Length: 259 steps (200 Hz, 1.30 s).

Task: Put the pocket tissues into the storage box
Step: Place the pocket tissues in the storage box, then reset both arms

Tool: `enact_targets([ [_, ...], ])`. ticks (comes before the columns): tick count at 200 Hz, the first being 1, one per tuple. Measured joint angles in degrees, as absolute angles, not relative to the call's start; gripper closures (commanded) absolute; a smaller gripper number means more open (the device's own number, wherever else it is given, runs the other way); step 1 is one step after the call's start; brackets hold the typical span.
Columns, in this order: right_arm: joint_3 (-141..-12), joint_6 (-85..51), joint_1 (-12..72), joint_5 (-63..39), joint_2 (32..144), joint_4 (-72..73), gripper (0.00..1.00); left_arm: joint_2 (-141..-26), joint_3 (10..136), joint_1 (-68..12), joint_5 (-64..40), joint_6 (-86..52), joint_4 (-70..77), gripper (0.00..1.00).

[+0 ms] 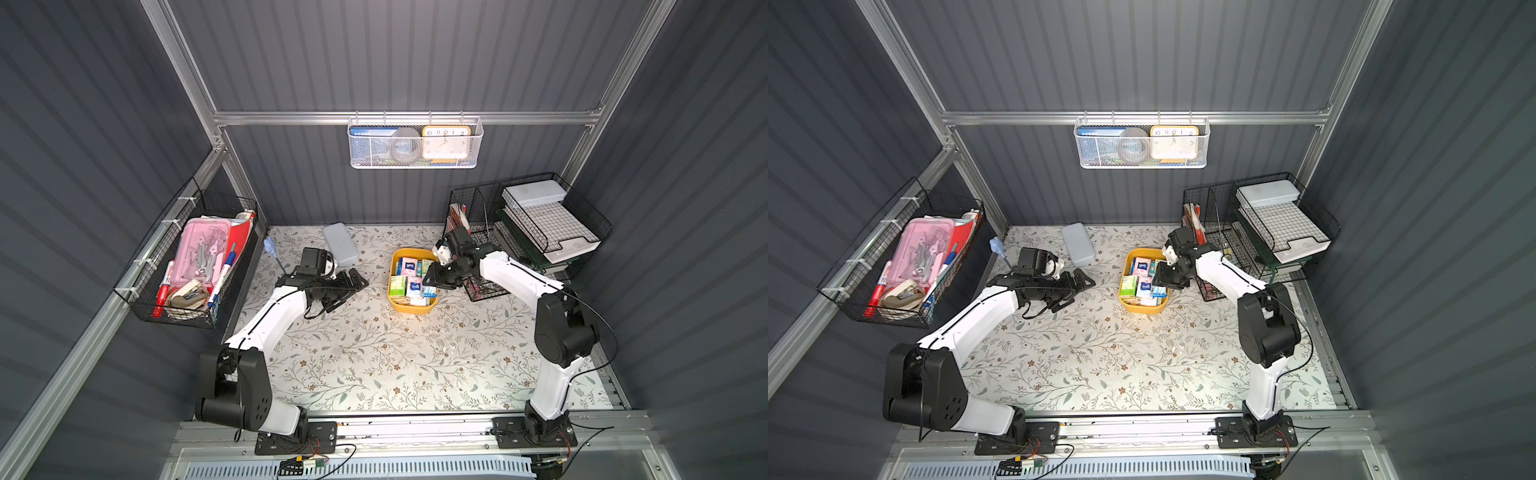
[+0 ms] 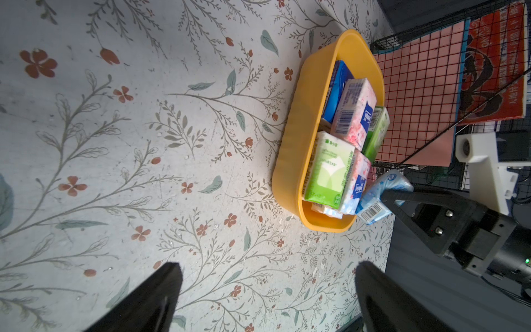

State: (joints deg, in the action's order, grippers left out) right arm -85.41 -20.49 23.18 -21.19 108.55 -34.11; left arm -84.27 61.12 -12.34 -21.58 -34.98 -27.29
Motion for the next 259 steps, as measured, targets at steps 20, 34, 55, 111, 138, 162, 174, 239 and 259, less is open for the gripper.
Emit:
enact_targets([
  [20,-85.10,-20.47,23.18,-21.45,108.92,-33.34,0.39,-84.27,60.99,-12.34,-21.39,-34.98,-27.51,0.01],
  [34,-84.99,-20.56,23.20,-21.41,109.32,-32.91,0.27,-84.27,60.95,-12.34,-21.39,-35.00,-27.62,0.01],
  [55,-84.49,-20.51,23.35,-21.15,109.43,-32.69,0.23,-84.27,60.95,-12.34,-21.37,-35.00,-27.75,0.01],
  [111,-84.38,-20.40,23.53,-18.15,109.32,-33.06,0.18,-84.27,60.95,-12.34,-21.19,-34.98,-27.92,0.01],
  [138,-84.55,-19.84,24.14,-14.46,107.63,-34.35,0.05,-84.27,60.99,-12.34,-20.01,-34.46,-28.73,0.01],
  [162,-84.49,-18.96,25.28,-10.15,102.94,-35.16,0.01,-84.18,62.37,-12.34,-16.19,-32.08,-30.85,0.01],
  [174,-83.11,-18.39,25.80,-7.97,99.09,-34.09,0.01,-83.66,63.66,-12.34,-13.10,-30.15,-31.75,0.01],
  [239,-48.84,-9.98,26.04,8.19,63.53,-13.76,0.01,-67.96,53.25,-12.34,5.52,-13.02,-15.94,0.01],
  [259,-39.94,-6.92,25.26,14.57,55.55,-9.21,0.01,-66.17,45.69,-12.32,9.41,-6.83,-7.09,0.01],
])
